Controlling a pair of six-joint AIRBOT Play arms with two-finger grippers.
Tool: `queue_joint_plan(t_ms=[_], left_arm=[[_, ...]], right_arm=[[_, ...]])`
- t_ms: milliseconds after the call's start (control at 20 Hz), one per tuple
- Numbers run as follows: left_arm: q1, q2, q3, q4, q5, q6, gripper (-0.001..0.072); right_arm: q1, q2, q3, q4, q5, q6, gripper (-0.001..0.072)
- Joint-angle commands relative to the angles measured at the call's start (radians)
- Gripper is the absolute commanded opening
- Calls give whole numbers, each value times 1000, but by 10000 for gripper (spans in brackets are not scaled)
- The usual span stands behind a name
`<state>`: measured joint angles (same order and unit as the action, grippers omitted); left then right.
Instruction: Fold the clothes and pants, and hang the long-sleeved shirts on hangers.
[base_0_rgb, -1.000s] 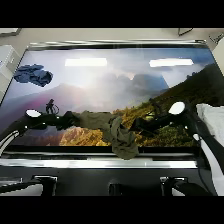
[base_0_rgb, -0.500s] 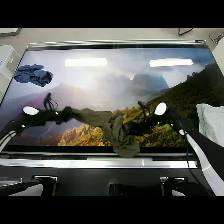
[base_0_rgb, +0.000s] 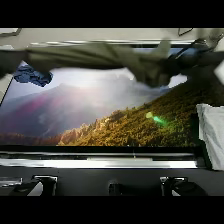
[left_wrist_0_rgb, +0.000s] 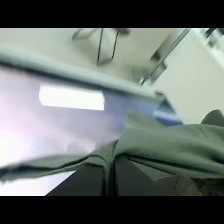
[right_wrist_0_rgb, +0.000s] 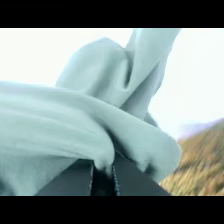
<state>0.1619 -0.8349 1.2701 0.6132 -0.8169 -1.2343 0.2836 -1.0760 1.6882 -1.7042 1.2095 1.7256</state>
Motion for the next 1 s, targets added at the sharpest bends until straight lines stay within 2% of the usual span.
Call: queue_joint_plan(t_ms=[0,100,150,200,300,400,500,600,700,800,850,900,950], left_arm=[[11,163,28,102,-75,-65,24],[11,196,-38,182,-201,-146,23],[11,203,-100,185,-268,-158,24],[8,206,-173,185,-314,-158,23],[-27,206,-361,183,-333,-158,24],[-94,204,-558,183,-269,-158,24],[-179,198,-726,176,-151,-162,23],[-263,187,-847,160,-19,-227,24],[-334,172,-914,146,91,-293,24],[-380,154,-930,146,161,-315,25],[-387,150,-929,146,186,-315,24],[-386,149,-929,146,206,-315,25],[-381,150,-929,146,218,-315,25]], right_arm=[[-1,92,87,-25,136,14,50],[-1,91,58,45,354,14,50],[-1,89,15,79,436,14,50],[-1,89,-57,115,486,14,50],[-1,89,-246,158,462,13,51],[-1,88,-470,183,279,14,51],[-1,84,-681,254,-24,15,51],[-1,48,-831,385,-285,29,51],[-1,-26,-901,506,-431,58,51],[-1,-112,-898,582,-471,64,52],[-1,-140,-886,595,-463,79,86],[-1,-156,-863,593,-438,100,264],[-12,-159,-828,589,-397,92,562]])
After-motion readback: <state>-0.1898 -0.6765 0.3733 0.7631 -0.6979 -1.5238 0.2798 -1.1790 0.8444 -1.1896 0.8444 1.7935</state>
